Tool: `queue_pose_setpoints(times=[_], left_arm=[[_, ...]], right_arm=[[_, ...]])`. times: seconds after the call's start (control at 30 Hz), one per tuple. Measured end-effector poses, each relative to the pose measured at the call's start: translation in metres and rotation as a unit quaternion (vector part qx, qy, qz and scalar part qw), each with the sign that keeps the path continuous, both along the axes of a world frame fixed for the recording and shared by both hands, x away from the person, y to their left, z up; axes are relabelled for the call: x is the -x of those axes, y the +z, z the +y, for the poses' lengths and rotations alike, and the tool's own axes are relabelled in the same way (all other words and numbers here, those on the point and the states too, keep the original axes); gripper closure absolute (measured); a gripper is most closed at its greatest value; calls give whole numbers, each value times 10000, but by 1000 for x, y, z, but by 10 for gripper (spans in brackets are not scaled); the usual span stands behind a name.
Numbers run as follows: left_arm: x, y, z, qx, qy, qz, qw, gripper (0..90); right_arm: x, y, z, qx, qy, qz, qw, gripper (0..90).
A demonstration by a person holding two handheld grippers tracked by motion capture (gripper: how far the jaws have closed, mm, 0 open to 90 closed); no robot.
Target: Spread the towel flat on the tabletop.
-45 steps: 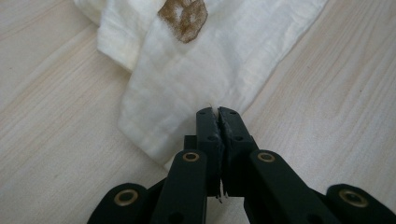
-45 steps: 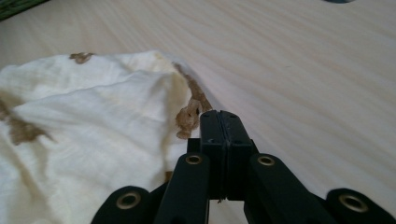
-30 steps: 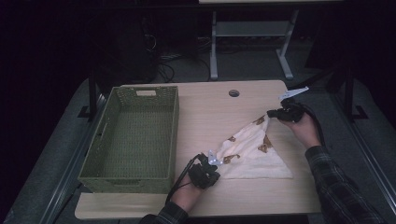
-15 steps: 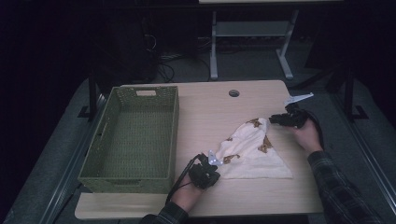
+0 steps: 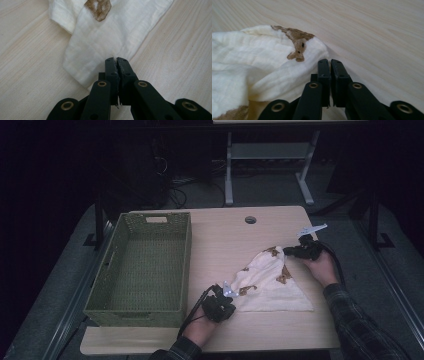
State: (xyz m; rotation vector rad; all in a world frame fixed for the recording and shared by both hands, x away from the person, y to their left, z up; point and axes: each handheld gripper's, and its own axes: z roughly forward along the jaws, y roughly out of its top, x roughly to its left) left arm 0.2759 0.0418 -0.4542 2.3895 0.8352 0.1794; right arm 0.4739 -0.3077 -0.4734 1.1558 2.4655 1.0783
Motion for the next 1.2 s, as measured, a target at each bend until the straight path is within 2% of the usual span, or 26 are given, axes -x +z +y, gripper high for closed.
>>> queue_pose_setpoints(times=[0.1, 0.13, 0.3, 0.47, 0.5, 0.7, 0.8, 0.97, 1.1, 1.2], left_arm=[[0, 0, 0, -9, 1, -9, 10000, 873], [0, 0, 0, -8, -1, -6, 10000, 873], [0, 0, 0, -12, -5, -6, 10000, 873], [0, 0, 0, -17, -14, -6, 10000, 873], [0, 0, 0, -11, -18, -1, 10000, 874], [0, 0, 1, -40, -37, 6, 10000, 874], [0, 0, 1, -42, -33, 9, 10000, 875], [0, 0, 1, -34, -39, 20, 10000, 874], [0, 0, 1, -23, -39, 22, 10000, 871], [-1, 1, 1, 20, -33, 29, 10000, 859]], right_arm=[[-2, 3, -3, 128, -131, -111, 9998, 876], [-5, 7, -8, 160, -266, -140, 9994, 877], [-13, 16, -14, 239, -441, -229, 9985, 877], [-27, 24, -17, 482, -556, -332, 9967, 879], [-32, 28, -18, 602, -616, -383, 9955, 879], [-42, 33, -19, 726, -733, -375, 9940, 879], [-47, 34, -17, 897, -829, -448, 9915, 879], [-55, 36, -19, 955, -899, -348, 9908, 872], [-52, 37, -19, 732, -863, -368, 9929, 771], [-43, 41, -18, 577, -758, -405, 9946, 771]])
